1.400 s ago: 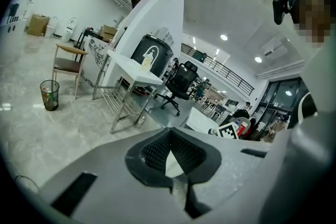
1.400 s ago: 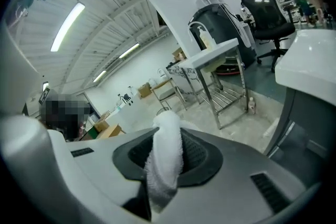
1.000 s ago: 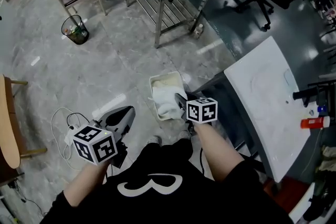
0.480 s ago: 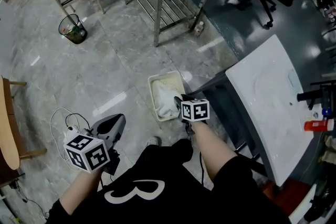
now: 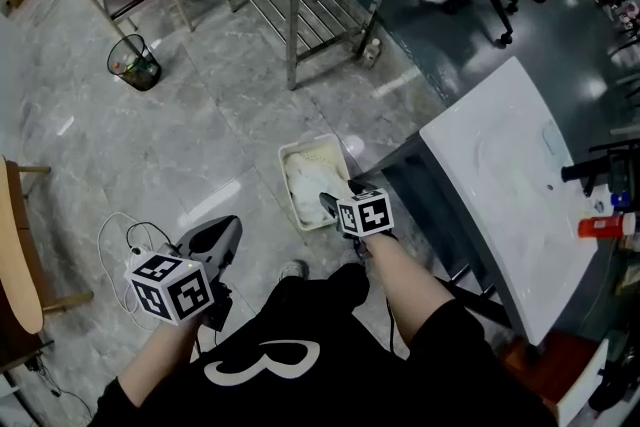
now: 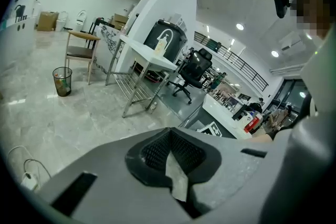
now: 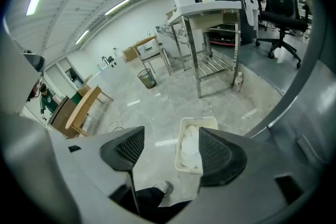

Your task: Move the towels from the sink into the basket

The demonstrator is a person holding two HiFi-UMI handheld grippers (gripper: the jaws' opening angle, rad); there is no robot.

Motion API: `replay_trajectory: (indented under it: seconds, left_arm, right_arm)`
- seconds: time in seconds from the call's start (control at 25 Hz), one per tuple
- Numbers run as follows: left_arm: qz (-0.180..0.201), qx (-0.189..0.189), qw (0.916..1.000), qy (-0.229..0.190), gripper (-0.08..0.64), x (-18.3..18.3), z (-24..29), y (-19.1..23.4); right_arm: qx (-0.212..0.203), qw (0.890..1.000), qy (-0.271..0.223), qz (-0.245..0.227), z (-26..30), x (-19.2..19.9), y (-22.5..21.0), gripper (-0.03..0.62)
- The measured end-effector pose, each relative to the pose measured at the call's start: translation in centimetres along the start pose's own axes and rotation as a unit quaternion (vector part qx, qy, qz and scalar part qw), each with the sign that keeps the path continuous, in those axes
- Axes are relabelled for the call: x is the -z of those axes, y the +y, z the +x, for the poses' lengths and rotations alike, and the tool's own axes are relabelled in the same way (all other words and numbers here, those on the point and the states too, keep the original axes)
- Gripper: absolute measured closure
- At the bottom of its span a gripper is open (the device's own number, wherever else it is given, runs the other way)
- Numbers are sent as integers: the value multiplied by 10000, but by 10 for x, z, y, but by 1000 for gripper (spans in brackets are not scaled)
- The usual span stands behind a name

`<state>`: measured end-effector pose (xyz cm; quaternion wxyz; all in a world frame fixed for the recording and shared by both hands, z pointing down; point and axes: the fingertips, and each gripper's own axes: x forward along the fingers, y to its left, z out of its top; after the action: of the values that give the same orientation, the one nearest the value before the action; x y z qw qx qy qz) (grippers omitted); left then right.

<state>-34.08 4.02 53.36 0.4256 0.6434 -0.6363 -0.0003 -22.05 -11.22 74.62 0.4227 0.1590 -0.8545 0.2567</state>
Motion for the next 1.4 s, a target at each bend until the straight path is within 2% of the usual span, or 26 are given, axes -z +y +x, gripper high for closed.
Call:
replay_trajectory:
  seconds: [0.32, 0.64, 0.8, 0.96, 1.4]
  left_arm:
    - [281, 511, 9982, 142, 555, -16, 1, -35]
    - [774, 1134, 9903, 210, 554, -43, 10, -83]
    - [983, 1550, 9824, 352, 555, -46, 21, -116]
    - [1260, 1961, 9710, 524, 554, -45, 34, -158]
    - [1841, 2706, 9406, 902, 554, -22, 88, -288]
  right_arm:
    - [-254, 9985, -454, 151, -64, -9, 43, 252]
    - [-408, 9915, -1175, 375, -152, -43, 72, 242]
    - [-411, 9846, -1617, 517, -199, -48, 78, 235]
    - [-342, 9775, -1994, 602, -246, -46, 73, 235]
    - [427, 9550, -2756, 1016, -373, -8, -11, 235]
